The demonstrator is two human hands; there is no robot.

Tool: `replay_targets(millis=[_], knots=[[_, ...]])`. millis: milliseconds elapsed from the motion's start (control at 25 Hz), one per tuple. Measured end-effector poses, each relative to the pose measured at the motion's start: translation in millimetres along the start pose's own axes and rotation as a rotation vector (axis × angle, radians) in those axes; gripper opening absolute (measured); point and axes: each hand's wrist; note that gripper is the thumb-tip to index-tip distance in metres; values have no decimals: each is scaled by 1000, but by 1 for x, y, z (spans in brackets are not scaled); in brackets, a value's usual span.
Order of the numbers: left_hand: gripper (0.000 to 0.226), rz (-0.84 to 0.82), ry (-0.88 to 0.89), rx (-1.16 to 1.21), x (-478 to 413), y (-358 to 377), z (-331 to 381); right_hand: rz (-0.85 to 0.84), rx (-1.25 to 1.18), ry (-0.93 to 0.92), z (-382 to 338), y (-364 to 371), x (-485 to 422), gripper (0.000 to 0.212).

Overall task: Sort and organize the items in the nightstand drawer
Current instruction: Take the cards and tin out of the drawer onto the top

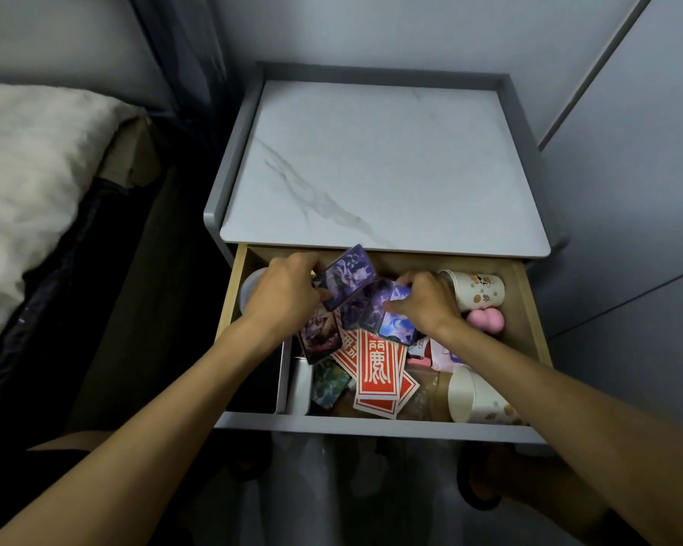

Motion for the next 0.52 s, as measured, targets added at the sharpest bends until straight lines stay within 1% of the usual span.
replay_targets(millis=[80,120,200,360,520], knots=[[17,9,0,17,2,-1,0,-53,83,-15,-3,-2,-1,48],[16,11,1,20,2,-1,0,-54,116,-22,-5,-2,-2,47],[15,10,-1,25,3,-2,1,-40,109,-27,-8,0,-3,49],[14,6,-24,38,1,-6,-2,-24,33,-98,-5,6,0,64],[19,-14,-33,11,0,-5,-3,-35,84,-187,-7,5,0,77]])
Point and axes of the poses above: each hand's wrist, its own x-axis away from the middle knuckle, its own y-axis out of the palm, z = x × y, and after that the axes turned 4 degrees about -x, right-handed
